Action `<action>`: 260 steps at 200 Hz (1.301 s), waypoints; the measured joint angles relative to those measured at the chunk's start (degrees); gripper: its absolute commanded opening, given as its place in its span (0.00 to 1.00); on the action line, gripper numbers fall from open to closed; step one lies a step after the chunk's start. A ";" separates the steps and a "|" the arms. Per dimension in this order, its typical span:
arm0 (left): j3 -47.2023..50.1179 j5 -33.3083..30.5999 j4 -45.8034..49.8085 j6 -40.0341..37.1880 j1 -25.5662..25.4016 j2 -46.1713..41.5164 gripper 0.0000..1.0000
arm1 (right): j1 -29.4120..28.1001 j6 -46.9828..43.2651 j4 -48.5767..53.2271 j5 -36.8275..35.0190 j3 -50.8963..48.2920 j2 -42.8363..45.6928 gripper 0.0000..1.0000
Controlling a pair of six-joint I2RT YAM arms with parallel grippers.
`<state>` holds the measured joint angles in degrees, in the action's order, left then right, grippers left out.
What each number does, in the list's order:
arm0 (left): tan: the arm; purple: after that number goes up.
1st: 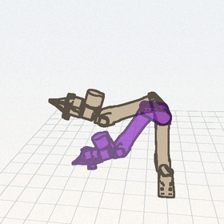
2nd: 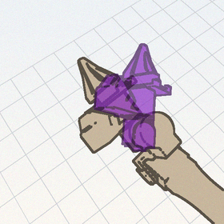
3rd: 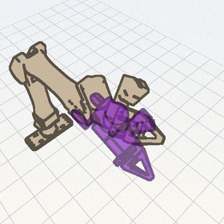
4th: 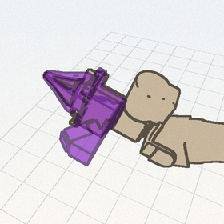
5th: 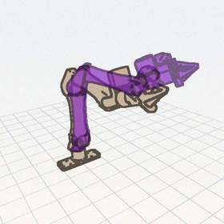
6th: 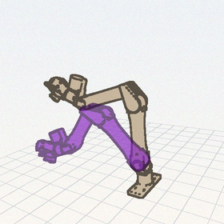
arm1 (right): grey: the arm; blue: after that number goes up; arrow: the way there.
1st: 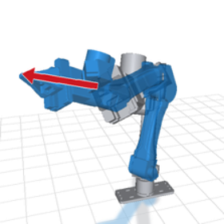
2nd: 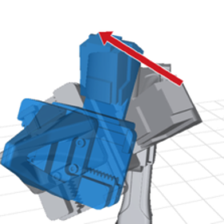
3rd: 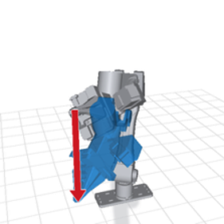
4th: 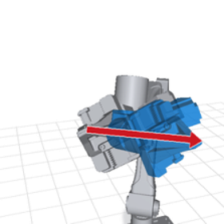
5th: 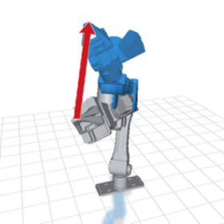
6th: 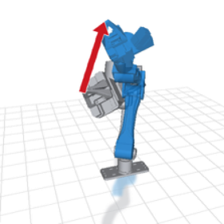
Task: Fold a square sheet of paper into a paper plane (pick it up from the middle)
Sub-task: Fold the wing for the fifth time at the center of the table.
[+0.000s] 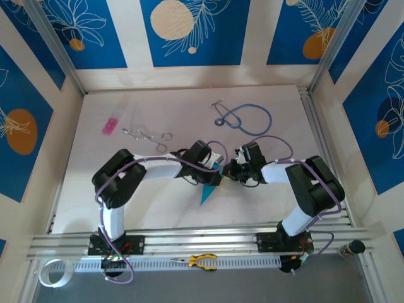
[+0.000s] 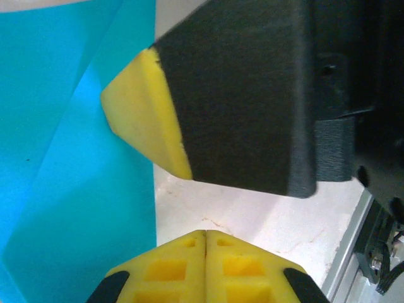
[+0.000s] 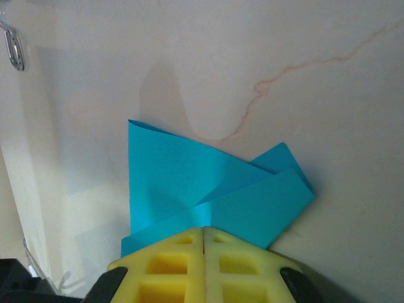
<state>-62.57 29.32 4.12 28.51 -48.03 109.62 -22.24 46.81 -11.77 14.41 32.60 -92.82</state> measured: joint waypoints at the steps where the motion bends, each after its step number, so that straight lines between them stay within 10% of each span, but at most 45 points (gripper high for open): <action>1: 0.00 0.00 0.02 -0.02 0.00 0.02 0.06 | 0.00 0.00 0.00 0.00 0.00 0.00 0.03; 260: 24.35 -2.10 2.08 -1.51 -1.03 -18.58 0.04 | 0.37 -0.24 1.14 3.41 0.00 -0.42 0.03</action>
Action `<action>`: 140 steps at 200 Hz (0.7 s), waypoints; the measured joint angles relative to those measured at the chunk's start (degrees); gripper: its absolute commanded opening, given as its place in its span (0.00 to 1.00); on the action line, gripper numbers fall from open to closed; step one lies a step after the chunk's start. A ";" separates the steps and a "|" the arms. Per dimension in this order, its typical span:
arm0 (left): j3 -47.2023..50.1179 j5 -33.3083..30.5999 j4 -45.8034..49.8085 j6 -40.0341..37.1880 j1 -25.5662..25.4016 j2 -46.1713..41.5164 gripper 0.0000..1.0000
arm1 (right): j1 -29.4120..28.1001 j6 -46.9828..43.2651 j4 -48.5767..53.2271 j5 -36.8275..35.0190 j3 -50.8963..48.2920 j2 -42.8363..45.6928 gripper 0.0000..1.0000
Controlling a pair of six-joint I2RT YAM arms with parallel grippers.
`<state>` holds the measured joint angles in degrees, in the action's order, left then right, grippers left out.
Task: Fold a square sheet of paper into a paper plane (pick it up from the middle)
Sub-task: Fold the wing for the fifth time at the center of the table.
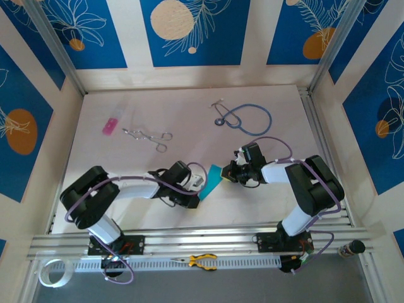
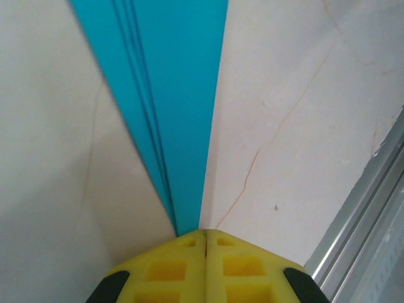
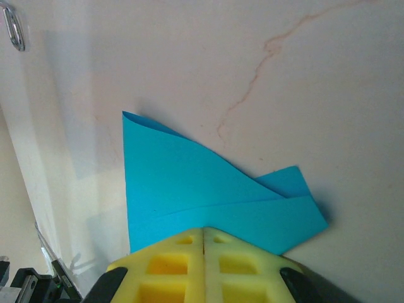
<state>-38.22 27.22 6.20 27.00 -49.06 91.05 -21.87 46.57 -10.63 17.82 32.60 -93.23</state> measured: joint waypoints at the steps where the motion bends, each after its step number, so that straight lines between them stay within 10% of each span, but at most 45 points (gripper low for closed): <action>1: 0.02 -0.11 0.24 -0.02 0.00 -0.13 0.04 | 0.00 0.00 0.00 -0.02 0.00 0.00 0.03; 140: -11.06 -4.66 -1.11 5.07 7.32 2.60 0.15 | -0.50 -10.43 10.08 -1.36 8.87 6.05 0.18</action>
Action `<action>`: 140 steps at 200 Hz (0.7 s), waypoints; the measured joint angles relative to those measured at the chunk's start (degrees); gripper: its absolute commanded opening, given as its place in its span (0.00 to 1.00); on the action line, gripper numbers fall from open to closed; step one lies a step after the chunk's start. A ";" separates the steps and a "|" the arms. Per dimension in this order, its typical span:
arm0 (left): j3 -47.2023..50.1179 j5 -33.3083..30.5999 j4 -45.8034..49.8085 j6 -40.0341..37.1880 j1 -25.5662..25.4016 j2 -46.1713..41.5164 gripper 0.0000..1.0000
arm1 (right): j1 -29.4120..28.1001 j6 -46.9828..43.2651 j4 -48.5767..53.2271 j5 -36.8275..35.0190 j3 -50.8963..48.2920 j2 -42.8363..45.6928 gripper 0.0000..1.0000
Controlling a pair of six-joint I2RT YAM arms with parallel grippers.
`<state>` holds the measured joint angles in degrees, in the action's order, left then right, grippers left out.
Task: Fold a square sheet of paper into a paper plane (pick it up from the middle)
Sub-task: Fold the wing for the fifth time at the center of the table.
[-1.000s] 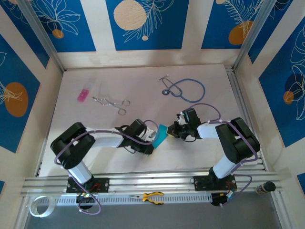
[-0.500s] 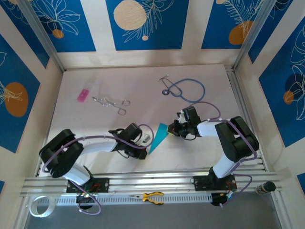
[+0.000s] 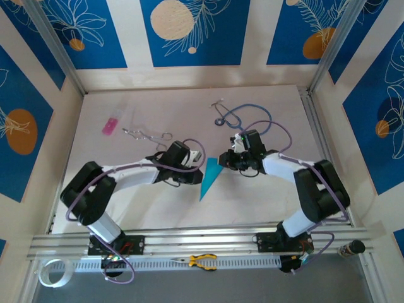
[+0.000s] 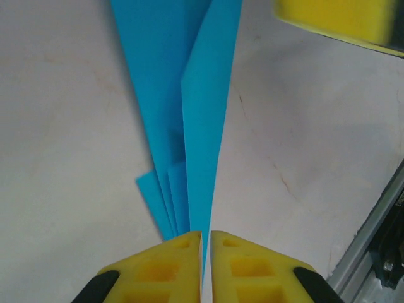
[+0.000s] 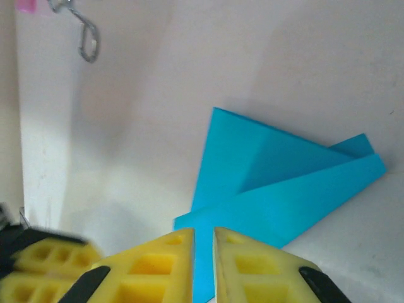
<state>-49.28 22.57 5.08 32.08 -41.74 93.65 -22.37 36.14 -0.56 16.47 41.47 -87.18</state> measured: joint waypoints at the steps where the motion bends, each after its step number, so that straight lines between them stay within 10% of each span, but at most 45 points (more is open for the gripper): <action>1: -0.09 0.07 0.02 0.04 0.02 0.26 0.16 | 0.00 0.04 -0.04 -0.04 -0.20 0.39 0.18; 140: -1.16 2.25 -1.42 2.12 0.55 7.52 0.27 | -1.44 5.18 -0.28 -1.70 -11.32 9.03 0.18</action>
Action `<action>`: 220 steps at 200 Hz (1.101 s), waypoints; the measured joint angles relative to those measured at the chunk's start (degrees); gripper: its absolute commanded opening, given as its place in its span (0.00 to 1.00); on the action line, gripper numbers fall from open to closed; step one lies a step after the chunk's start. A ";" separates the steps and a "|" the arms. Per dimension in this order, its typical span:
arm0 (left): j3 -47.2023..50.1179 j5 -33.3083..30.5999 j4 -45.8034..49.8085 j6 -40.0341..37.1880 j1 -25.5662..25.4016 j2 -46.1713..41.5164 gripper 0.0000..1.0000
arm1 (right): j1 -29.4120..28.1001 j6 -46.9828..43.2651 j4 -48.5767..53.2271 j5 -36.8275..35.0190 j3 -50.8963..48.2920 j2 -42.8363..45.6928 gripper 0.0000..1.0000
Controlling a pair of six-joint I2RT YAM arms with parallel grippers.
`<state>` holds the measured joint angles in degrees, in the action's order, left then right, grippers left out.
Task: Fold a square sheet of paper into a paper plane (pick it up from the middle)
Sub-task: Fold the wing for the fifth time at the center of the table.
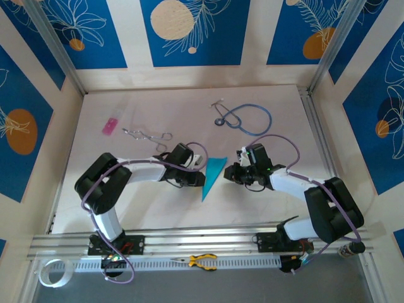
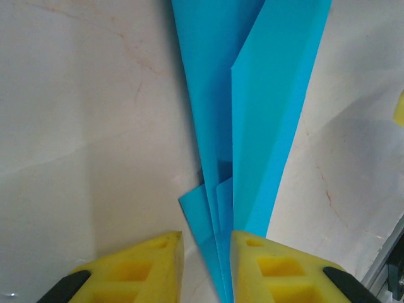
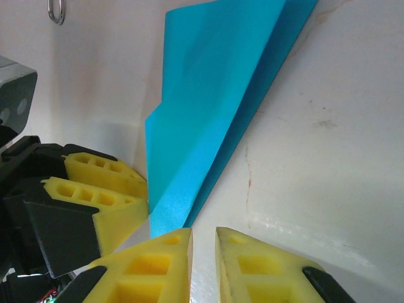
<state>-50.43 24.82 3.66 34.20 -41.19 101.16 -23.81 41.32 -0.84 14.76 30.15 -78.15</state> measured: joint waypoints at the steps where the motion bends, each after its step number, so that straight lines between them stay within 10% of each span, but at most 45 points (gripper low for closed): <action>1: 0.00 -0.02 0.00 0.00 0.00 0.00 0.27 | -0.02 0.02 0.00 0.00 0.00 0.00 0.18; 220: -1.70 0.20 0.31 -0.24 0.46 1.09 0.34 | -2.73 1.88 -3.21 -0.02 0.04 -5.46 0.18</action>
<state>-52.14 25.02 3.97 33.95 -40.73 102.26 -26.55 43.20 -4.05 14.74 30.20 -83.61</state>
